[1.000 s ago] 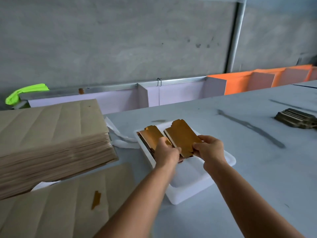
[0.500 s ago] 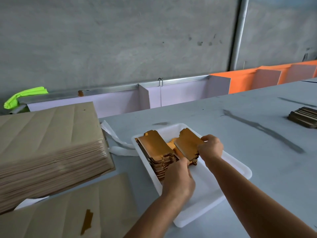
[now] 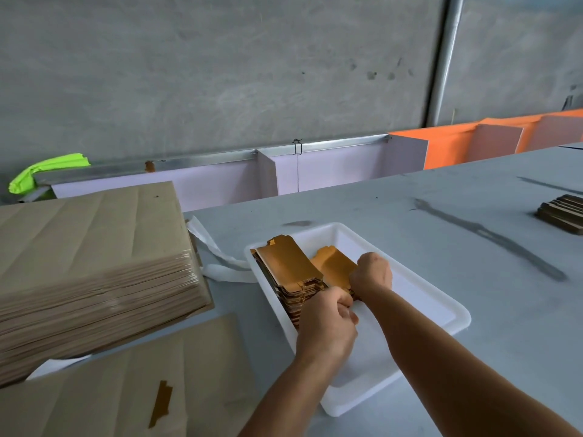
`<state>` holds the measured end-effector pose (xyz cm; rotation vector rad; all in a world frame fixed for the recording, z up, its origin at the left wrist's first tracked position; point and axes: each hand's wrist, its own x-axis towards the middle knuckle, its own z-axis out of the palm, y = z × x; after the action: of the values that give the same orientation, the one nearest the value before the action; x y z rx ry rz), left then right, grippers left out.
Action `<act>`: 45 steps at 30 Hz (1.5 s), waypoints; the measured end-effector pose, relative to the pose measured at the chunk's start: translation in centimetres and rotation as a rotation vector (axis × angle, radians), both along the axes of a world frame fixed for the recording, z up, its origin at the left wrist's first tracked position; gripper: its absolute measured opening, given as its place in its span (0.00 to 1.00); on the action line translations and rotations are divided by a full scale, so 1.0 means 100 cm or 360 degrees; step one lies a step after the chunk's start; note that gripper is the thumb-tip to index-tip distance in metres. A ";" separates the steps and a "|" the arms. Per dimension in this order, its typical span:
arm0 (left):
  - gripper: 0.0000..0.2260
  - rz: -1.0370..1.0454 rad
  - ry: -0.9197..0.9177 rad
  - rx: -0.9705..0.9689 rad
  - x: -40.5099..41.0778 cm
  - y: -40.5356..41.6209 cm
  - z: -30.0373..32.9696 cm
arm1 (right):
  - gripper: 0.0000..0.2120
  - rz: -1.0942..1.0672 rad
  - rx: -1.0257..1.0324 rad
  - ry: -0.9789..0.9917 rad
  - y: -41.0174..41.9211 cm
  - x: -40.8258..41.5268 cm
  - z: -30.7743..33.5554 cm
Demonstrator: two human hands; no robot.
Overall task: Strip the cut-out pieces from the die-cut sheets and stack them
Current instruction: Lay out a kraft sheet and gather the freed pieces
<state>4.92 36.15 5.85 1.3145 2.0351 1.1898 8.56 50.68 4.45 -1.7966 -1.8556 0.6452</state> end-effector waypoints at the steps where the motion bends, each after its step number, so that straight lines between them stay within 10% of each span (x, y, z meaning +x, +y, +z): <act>1: 0.11 0.0002 -0.0003 0.0012 0.000 0.000 0.000 | 0.11 0.0028 0.0028 -0.0105 -0.002 0.000 0.000; 8: 0.13 0.0030 -0.0129 0.0089 -0.001 0.000 0.001 | 0.03 0.0310 0.0191 -0.0379 -0.013 0.000 0.010; 14: 0.19 0.0122 -0.0306 0.0262 -0.001 -0.003 0.004 | 0.26 0.0538 -0.0040 -0.0511 -0.019 0.022 0.016; 22: 0.18 0.0254 -0.0450 0.0441 -0.004 -0.004 0.003 | 0.15 0.0457 0.0132 -0.0978 -0.029 0.016 0.015; 45: 0.18 0.0332 -0.0141 0.0696 -0.008 -0.070 0.001 | 0.14 0.0377 0.0564 -0.0772 -0.081 0.027 0.049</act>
<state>4.09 29.16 5.92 1.2238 1.9525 1.8342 11.30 42.54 9.34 -1.6017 -2.3438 -0.0667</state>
